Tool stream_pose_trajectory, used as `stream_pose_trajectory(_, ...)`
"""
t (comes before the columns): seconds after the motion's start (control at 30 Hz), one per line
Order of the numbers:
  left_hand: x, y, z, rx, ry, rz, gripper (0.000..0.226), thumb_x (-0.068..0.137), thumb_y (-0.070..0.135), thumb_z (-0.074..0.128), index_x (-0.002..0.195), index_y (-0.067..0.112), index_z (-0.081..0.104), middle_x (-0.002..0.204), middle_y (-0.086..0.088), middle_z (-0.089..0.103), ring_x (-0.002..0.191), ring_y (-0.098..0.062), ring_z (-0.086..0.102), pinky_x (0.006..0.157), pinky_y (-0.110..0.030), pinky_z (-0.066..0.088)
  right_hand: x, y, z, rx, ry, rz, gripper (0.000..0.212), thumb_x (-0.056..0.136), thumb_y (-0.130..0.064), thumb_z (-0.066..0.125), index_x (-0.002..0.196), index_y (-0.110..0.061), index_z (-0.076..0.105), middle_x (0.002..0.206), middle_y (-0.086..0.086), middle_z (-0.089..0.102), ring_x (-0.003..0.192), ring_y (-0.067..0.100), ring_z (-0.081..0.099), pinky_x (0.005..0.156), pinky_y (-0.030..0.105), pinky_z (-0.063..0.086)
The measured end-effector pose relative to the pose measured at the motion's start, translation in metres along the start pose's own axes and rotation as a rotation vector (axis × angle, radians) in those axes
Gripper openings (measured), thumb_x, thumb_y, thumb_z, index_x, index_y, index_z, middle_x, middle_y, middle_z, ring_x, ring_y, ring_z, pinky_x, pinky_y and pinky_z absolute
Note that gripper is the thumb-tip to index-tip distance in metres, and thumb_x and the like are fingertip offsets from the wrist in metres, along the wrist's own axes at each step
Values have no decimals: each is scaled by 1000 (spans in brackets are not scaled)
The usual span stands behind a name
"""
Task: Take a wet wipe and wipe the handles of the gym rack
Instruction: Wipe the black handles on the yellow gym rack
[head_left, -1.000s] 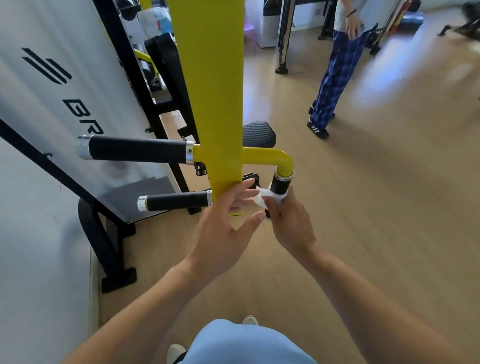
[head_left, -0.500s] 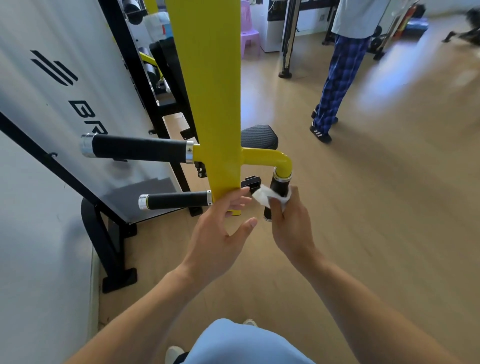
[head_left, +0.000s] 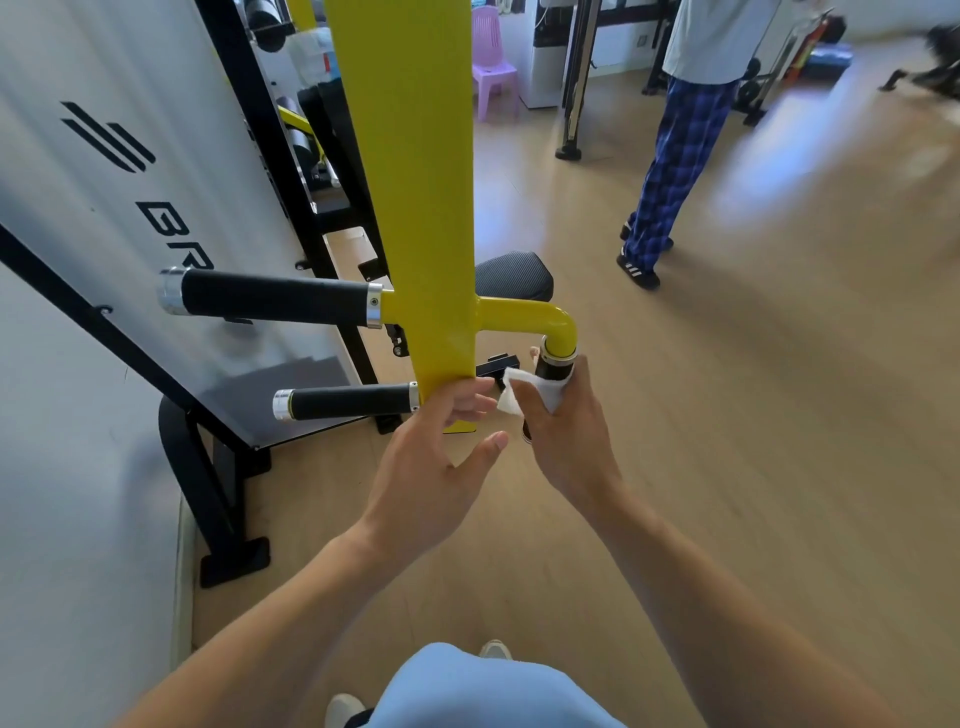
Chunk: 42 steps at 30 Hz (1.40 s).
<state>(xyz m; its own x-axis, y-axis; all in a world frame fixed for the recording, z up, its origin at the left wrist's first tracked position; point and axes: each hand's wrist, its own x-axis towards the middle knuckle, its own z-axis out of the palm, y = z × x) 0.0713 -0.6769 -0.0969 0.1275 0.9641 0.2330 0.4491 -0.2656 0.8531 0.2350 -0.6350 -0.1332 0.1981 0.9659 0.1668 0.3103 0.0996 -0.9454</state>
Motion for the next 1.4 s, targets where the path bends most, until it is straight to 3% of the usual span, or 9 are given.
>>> stream_pose_trajectory(0.17, -2, -1, 2, -10, -14, -5, 49, 90, 27, 75, 134, 33, 53, 120, 22, 65, 113, 2, 61, 94, -9, 47, 0, 41, 1, -317, -155, 102, 35, 99, -45, 52, 128, -25, 48, 107, -4, 61, 91, 20, 60, 76, 38, 50)
stream_pose_trajectory(0.3, -6, -7, -2, 11, -47, -53, 49, 90, 31, 75, 134, 31, 55, 126, 17, 65, 116, 2, 60, 98, -16, 49, -22, 84, -1, -517, -348, 332, 31, 102, -38, 37, 112, -25, 63, 105, -1, 69, 90, 23, 62, 77, 38, 51)
stream_pose_trajectory(0.43, -19, -13, -14, 48, -54, -122, 49, 90, 30, 75, 135, 28, 57, 129, 16, 65, 117, 3, 58, 101, -19, 47, -44, 86, 19, -412, -417, 382, 22, 100, -25, 44, 99, -15, 64, 87, -5, 67, 77, 17, 60, 62, 27, 44)
stream_pose_trajectory(0.63, -50, -22, -47, -24, -34, -196, 61, 90, 24, 74, 144, 33, 47, 140, 17, 59, 125, 2, 55, 105, -15, 43, -69, 38, 69, -346, -573, 254, 10, 95, -29, 62, 100, -22, 66, 85, -12, 67, 80, 9, 63, 67, 29, 48)
stream_pose_trajectory(0.77, -81, -40, -85, 13, 121, -251, 57, 92, 27, 72, 145, 26, 50, 144, 16, 55, 131, 6, 48, 110, -13, 38, -93, -8, 103, -61, -645, 245, 19, 84, -37, 76, 92, -20, 79, 76, 8, 73, 66, 12, 62, 63, 42, 55)
stream_pose_trajectory(0.83, -98, -49, -108, 28, 257, -327, 49, 94, 35, 70, 140, 31, 53, 139, 21, 56, 126, 8, 50, 106, -12, 40, -103, -34, 118, 69, -678, 311, 20, 85, -32, 77, 101, -19, 78, 85, 3, 76, 76, 13, 69, 67, 29, 57)
stream_pose_trajectory(1.03, -132, -63, -179, -186, 270, -476, 43, 84, 57, 65, 120, 35, 63, 106, 15, 73, 98, -3, 70, 88, -36, 61, -135, -100, 157, 431, -512, 405, 45, 71, -30, 80, 103, 0, 67, 91, 7, 75, 82, 19, 70, 77, 35, 58)
stream_pose_trajectory(1.27, -136, -60, -209, -413, 256, -415, 13, 93, 33, 66, 97, 25, 76, 89, 7, 77, 88, -11, 73, 89, -39, 60, -167, -149, 165, 436, -403, 428, 32, 87, -39, 61, 103, -15, 76, 97, 6, 77, 85, 18, 70, 73, 33, 58)
stream_pose_trajectory(1.4, -110, -40, -215, -526, 231, -361, 12, 98, 16, 63, 102, 19, 75, 90, 2, 78, 87, -11, 73, 90, -37, 57, -161, -193, 145, 516, 0, 308, 28, 98, -30, 59, 86, -21, 82, 88, -1, 78, 82, 17, 70, 77, 37, 55)
